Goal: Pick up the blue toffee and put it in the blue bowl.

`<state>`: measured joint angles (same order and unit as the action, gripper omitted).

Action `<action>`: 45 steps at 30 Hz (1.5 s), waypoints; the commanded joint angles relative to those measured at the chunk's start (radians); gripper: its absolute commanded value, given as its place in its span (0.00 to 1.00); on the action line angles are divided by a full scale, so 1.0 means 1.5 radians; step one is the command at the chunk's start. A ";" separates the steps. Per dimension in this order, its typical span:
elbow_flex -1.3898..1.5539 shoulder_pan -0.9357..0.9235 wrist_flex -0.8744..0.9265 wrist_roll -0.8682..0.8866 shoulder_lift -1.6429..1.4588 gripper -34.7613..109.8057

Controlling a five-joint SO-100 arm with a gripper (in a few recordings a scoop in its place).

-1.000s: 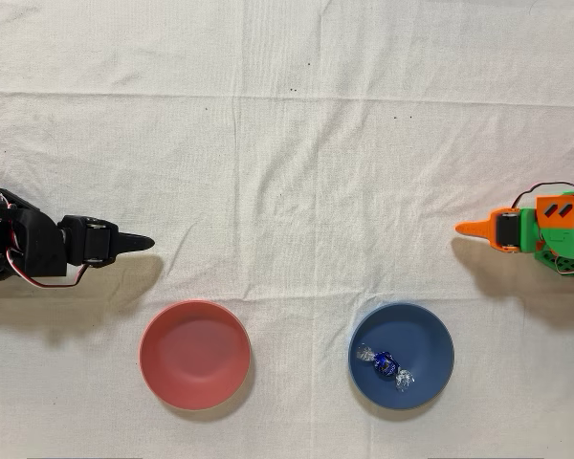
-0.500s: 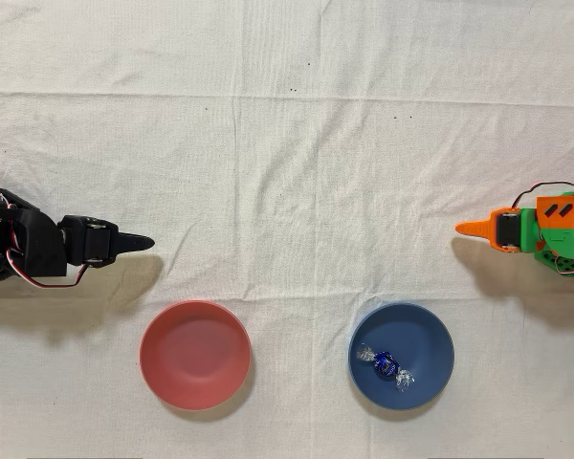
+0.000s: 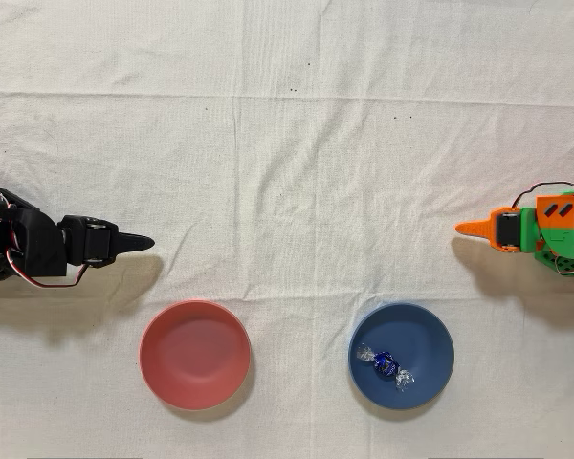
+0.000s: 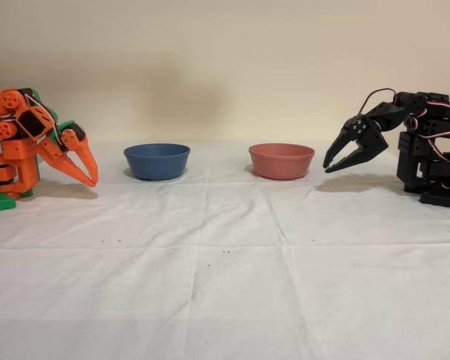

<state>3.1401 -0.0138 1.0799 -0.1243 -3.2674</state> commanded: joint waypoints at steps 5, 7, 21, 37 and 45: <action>-0.009 -0.003 0.002 -0.006 0.001 0.24; -0.009 -0.003 0.002 -0.006 0.001 0.24; -0.009 -0.003 0.002 -0.006 0.001 0.24; -0.009 -0.003 0.002 -0.006 0.001 0.24; -0.009 -0.003 0.002 -0.006 0.001 0.24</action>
